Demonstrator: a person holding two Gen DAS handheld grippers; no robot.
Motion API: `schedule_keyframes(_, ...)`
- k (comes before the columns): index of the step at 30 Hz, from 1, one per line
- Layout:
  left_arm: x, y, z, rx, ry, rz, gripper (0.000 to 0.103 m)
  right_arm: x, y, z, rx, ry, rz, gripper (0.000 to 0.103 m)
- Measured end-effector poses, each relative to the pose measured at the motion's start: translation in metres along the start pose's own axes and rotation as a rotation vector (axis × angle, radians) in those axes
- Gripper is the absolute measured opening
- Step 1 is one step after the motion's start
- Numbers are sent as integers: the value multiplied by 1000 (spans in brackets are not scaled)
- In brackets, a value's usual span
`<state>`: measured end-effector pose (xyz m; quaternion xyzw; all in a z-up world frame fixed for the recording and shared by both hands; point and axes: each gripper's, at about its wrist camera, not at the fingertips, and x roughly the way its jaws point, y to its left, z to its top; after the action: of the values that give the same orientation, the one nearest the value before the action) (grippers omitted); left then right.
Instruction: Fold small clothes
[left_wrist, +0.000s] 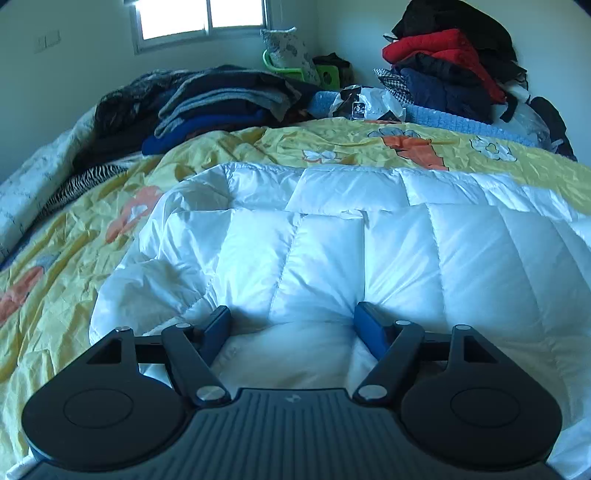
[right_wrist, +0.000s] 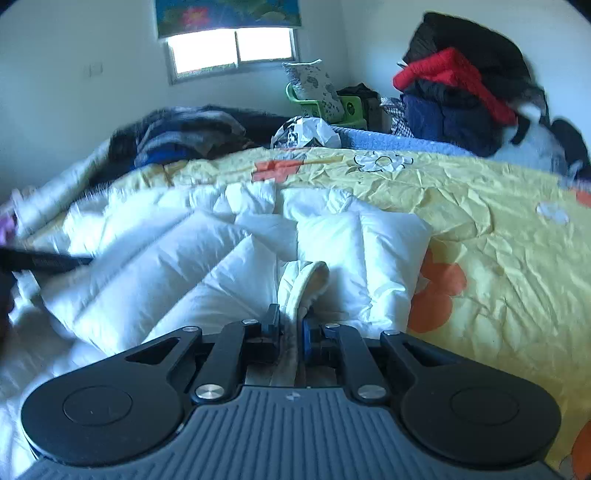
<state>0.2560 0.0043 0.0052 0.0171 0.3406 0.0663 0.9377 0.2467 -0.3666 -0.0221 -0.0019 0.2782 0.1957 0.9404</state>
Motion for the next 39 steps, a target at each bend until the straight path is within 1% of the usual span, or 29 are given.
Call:
schedule_keyframes(2, 0, 0, -1, 3, -6, 3, 74, 0, 5, -3, -23, 2, -11, 12)
schedule_keyframes(4, 1, -1, -1, 7, -3, 2, 74, 2, 7, -5, -41, 6, -21, 18)
schedule_keyframes(6, -1, 0, 0, 15, 0, 7, 74, 3, 7, -6, -51, 9, -31, 19)
schedule_keyframes(8, -8, -1, 4, 29, -4, 30, 75, 1, 4, -4, -33, 6, -16, 24)
schedule_keyframes(9, -14, -1, 5, 31, -12, 45, 75, -1, -1, -1, -4, 7, -4, 31)
schedule_keyframes(10, -21, 0, 6, 23, -30, 55, 74, -6, -8, 3, 37, 8, 3, 41)
schedule_keyframes(11, -32, 2, 5, 7, -62, 53, 74, -11, -15, 7, 75, -2, 7, 47)
schedule_keyframes(12, -41, 4, 2, -3, -95, 45, 74, -20, -24, 11, 119, -35, 9, 58)
schedule_keyframes(13, -49, 5, 1, -7, -117, 42, 76, -32, -33, 14, 165, -83, 0, 65)
schedule_keyframes(14, -55, 4, 0, -5, -129, 42, 77, -42, -40, 17, 202, -124, -3, 64)
schedule_keyframes(16, -61, -2, -4, 9, -128, 35, 78, -61, -48, 23, 275, -207, -3, 63)
schedule_keyframes(17, -62, -7, -7, 24, -119, 23, 78, -68, -46, 26, 296, -246, 18, 63)
schedule_keyframes(18, -64, -13, -10, 42, -116, 14, 78, -71, -43, 29, 306, -264, 48, 67)
schedule_keyframes(20, -67, -28, -16, 92, -131, 5, 78, -67, -26, 32, 296, -262, 171, 83)
schedule_keyframes(21, -69, -36, -20, 126, -148, 3, 78, -59, -12, 31, 274, -248, 242, 96)
schedule_keyframes(22, -70, -44, -23, 159, -161, 5, 78, -50, 0, 29, 252, -223, 288, 99)
schedule_keyframes(23, -70, -51, -26, 191, -170, 10, 78, -40, 12, 27, 228, -184, 312, 97)
schedule_keyframes(25, -66, -58, -29, 232, -163, 18, 78, -15, 34, 19, 162, -79, 287, 94)
schedule_keyframes(27, -55, -56, -29, 226, -122, 6, 78, 5, 44, 9, 100, -4, 224, 94)
schedule_keyframes(28, -51, -52, -28, 208, -107, -11, 79, 13, 49, 3, 44, 18, 169, 95)
schedule_keyframes(29, -47, -48, -28, 188, -95, -28, 79, 15, 53, -1, 1, 33, 139, 96)
schedule_keyframes(30, -43, -44, -29, 167, -83, -42, 80, 16, 54, -2, -13, 43, 134, 96)
schedule_keyframes(34, -32, -38, -32, 129, -57, -74, 82, 20, 52, -4, -14, 82, 139, 96)
schedule_keyframes(36, -30, -39, -34, 124, -54, -72, 83, 21, 55, -5, -24, 94, 137, 96)
schedule_keyframes(39, -31, -43, -38, 130, -68, -49, 86, 22, 60, -5, -36, 101, 134, 98)
